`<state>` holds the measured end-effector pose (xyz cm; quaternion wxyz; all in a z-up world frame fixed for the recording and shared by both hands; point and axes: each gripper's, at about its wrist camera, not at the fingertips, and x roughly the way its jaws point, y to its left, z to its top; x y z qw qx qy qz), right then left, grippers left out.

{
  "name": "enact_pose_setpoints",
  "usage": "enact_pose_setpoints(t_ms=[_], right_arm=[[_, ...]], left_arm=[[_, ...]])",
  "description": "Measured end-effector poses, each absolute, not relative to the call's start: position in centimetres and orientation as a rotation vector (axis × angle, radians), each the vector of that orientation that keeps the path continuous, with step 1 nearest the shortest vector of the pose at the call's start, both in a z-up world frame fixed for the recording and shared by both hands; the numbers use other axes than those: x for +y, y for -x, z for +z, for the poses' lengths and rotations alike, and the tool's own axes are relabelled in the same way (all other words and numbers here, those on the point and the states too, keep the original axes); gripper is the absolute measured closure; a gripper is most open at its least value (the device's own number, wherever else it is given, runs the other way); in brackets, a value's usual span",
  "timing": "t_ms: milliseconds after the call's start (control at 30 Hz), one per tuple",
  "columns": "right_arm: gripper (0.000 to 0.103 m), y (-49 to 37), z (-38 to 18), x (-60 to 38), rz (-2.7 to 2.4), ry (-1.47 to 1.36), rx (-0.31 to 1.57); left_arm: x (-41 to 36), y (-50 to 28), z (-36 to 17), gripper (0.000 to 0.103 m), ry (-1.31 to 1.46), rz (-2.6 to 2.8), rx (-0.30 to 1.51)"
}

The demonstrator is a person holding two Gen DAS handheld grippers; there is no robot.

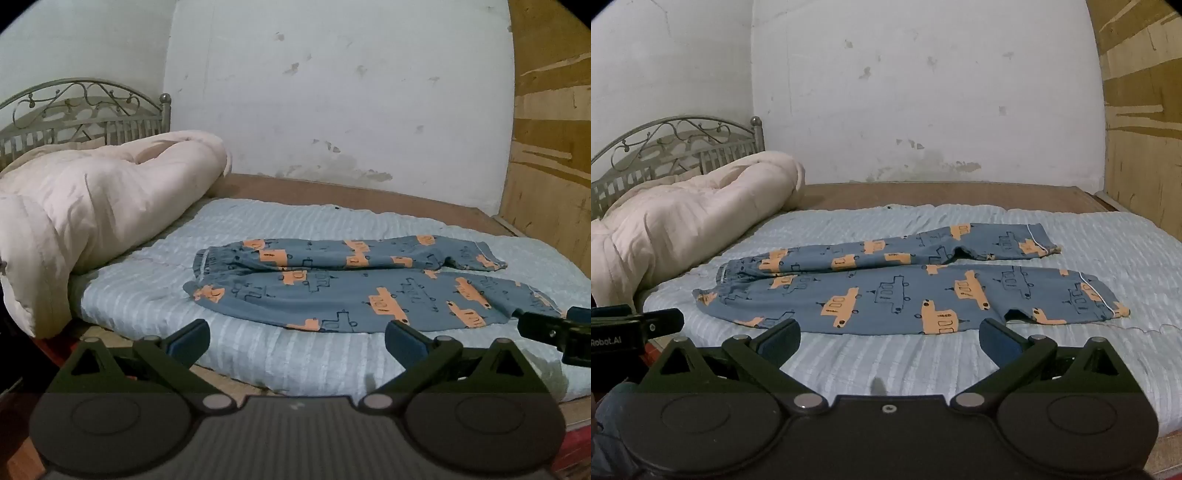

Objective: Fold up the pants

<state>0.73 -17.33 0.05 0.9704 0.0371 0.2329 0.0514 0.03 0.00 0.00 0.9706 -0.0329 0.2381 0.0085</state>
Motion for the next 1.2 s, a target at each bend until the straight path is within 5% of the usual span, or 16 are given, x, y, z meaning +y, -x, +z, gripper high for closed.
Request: enact_pose_setpoints(t_ms=[1200], right_arm=[[0.001, -0.64, 0.16, -17.08, 0.103, -0.067, 0.469]], left_arm=[[-0.01, -0.02, 0.03, 0.001, 0.063, 0.017, 0.477]])
